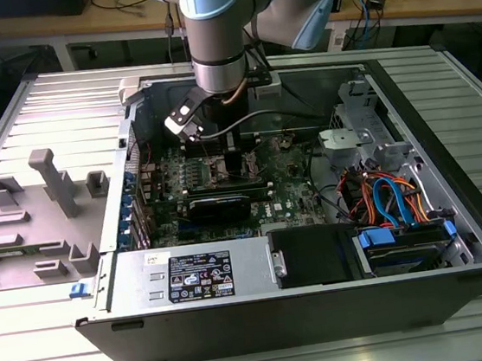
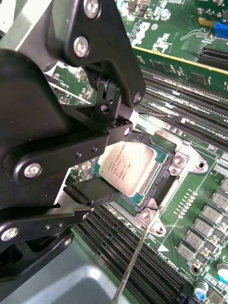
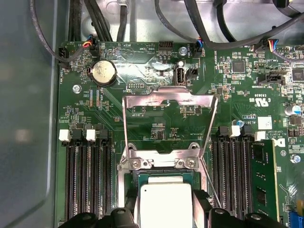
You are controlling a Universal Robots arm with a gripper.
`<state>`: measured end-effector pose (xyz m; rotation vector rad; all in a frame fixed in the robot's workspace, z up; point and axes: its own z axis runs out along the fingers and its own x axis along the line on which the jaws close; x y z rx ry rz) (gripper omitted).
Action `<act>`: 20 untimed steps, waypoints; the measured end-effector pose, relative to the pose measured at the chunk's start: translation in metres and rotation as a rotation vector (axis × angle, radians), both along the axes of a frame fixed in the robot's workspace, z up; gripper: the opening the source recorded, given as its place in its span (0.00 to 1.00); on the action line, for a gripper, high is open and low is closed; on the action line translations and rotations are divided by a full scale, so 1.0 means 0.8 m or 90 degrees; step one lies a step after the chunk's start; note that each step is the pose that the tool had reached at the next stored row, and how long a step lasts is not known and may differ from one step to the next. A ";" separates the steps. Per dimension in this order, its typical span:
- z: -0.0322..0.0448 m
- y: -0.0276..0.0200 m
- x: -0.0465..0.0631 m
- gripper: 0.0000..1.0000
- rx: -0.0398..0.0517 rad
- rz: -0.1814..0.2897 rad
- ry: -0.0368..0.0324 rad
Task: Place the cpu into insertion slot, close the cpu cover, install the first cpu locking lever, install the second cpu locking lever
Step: 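Place the cpu into insertion slot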
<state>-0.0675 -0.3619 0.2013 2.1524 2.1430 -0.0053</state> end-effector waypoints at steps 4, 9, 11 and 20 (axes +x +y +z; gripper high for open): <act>0.0005 -0.0004 0.000 0.54 0.0022 0.003 0.0005; -0.0002 -0.0006 0.000 0.54 0.0115 0.012 0.0004; -0.0008 -0.0010 0.000 0.54 0.0122 0.012 0.0004; -0.0029 -0.0017 -0.001 0.54 0.0120 0.005 0.0004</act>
